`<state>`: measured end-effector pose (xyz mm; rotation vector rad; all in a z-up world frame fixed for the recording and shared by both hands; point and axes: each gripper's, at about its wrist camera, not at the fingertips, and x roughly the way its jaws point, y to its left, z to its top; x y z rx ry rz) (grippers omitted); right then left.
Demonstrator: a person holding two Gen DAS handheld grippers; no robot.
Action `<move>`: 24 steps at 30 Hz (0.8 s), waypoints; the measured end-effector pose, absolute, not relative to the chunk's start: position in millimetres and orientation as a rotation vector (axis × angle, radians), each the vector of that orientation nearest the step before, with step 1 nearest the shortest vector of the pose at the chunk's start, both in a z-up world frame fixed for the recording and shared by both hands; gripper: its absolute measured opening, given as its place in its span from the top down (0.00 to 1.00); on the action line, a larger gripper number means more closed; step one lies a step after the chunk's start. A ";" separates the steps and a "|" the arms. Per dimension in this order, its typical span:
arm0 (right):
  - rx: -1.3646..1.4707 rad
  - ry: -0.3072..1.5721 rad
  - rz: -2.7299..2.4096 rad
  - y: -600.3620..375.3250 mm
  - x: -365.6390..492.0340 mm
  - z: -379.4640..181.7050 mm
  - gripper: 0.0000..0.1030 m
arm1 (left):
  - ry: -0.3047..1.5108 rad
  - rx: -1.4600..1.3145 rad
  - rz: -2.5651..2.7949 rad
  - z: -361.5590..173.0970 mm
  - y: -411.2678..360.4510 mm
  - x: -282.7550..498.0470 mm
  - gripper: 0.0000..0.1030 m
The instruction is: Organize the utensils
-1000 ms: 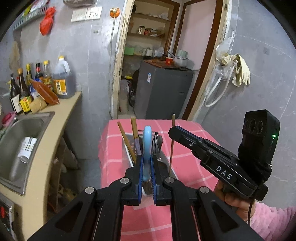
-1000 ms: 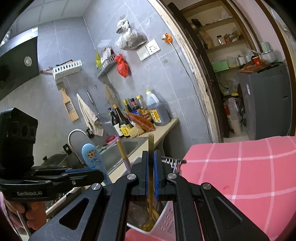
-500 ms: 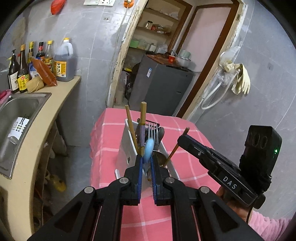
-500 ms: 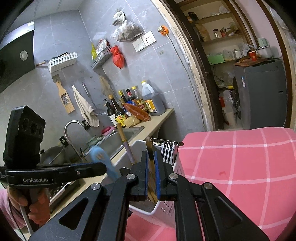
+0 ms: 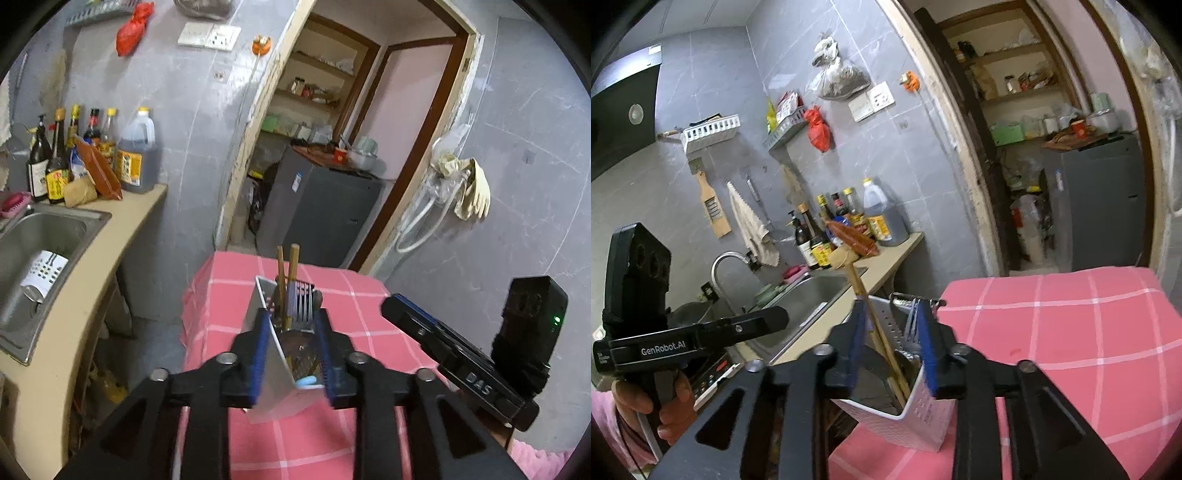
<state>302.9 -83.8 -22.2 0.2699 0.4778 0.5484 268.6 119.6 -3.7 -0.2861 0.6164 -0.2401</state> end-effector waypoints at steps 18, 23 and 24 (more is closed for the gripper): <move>0.221 0.376 0.258 -158.7 174.9 32.2 0.01 | 0.407 -0.168 -0.129 20.9 75.2 159.2 0.00; 0.191 0.379 0.233 -175.2 130.1 39.8 0.01 | 0.403 -0.139 -0.126 22.3 56.0 120.6 0.00; 0.189 0.378 0.224 -178.7 119.6 40.8 0.01 | 0.403 -0.133 -0.125 21.6 52.4 111.5 0.00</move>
